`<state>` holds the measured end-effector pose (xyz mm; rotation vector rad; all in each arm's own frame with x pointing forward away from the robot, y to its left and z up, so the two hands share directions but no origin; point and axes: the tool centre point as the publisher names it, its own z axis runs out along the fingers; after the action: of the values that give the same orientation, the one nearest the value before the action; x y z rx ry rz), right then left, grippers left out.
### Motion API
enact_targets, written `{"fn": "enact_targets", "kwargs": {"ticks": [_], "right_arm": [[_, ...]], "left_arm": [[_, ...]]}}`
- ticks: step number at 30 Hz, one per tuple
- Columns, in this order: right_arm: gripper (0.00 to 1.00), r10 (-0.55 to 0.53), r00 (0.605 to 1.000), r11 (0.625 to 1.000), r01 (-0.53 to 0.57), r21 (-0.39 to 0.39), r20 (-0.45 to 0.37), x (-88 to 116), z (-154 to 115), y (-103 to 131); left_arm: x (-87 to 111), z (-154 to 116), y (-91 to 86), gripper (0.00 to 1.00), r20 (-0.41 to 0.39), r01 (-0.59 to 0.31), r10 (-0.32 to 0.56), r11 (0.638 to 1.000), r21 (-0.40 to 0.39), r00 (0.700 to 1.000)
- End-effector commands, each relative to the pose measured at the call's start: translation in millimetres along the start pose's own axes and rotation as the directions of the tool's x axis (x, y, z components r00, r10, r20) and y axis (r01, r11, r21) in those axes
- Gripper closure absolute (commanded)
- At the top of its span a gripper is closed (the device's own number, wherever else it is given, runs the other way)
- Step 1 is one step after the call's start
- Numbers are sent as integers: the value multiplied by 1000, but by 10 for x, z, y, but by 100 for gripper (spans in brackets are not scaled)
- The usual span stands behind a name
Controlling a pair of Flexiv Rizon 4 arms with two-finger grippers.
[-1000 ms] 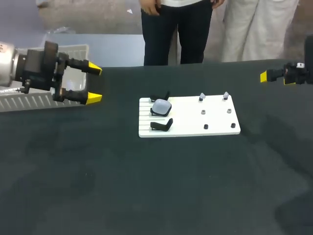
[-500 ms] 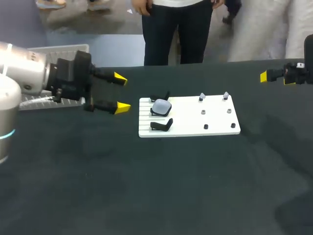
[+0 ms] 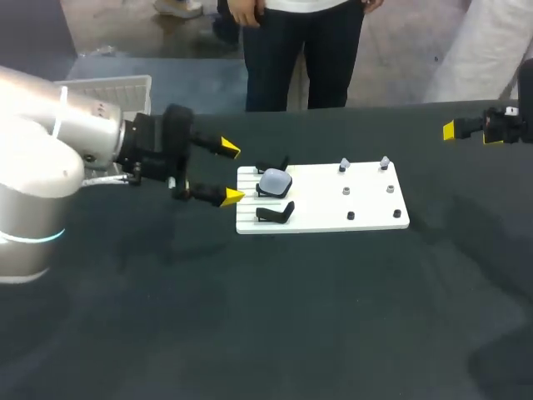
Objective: Pick up each earbud case from the left stands, insert the matching earbuds, close the lid, and place the case in the box.
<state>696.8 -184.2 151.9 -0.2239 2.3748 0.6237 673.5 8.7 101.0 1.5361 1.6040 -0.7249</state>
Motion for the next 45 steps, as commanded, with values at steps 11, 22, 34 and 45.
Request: {"fn": "enact_targets", "kwargs": {"ticks": [11, 22, 34, 45], "right_arm": [[0, -1, 1000, 1000, 1, -4, 0, -1, 10, -13], [0, -1, 1000, 1000, 1, -4, 0, -1, 10, -13], [0, -1, 1000, 1000, 1, -4, 0, -1, 10, -13], [0, -1, 1000, 1000, 1, -4, 0, -1, 10, -13]], "left_arm": [[106, 125, 268, 0, -76, 13, -12, 1000, 14, 997], [106, 125, 268, 0, -76, 13, -12, 1000, 14, 997], [239, 209, 427, 0, -38, 46, -46, 999, -6, 998], [260, 403, 410, 0, 13, 66, -65, 998, -8, 998]]}}
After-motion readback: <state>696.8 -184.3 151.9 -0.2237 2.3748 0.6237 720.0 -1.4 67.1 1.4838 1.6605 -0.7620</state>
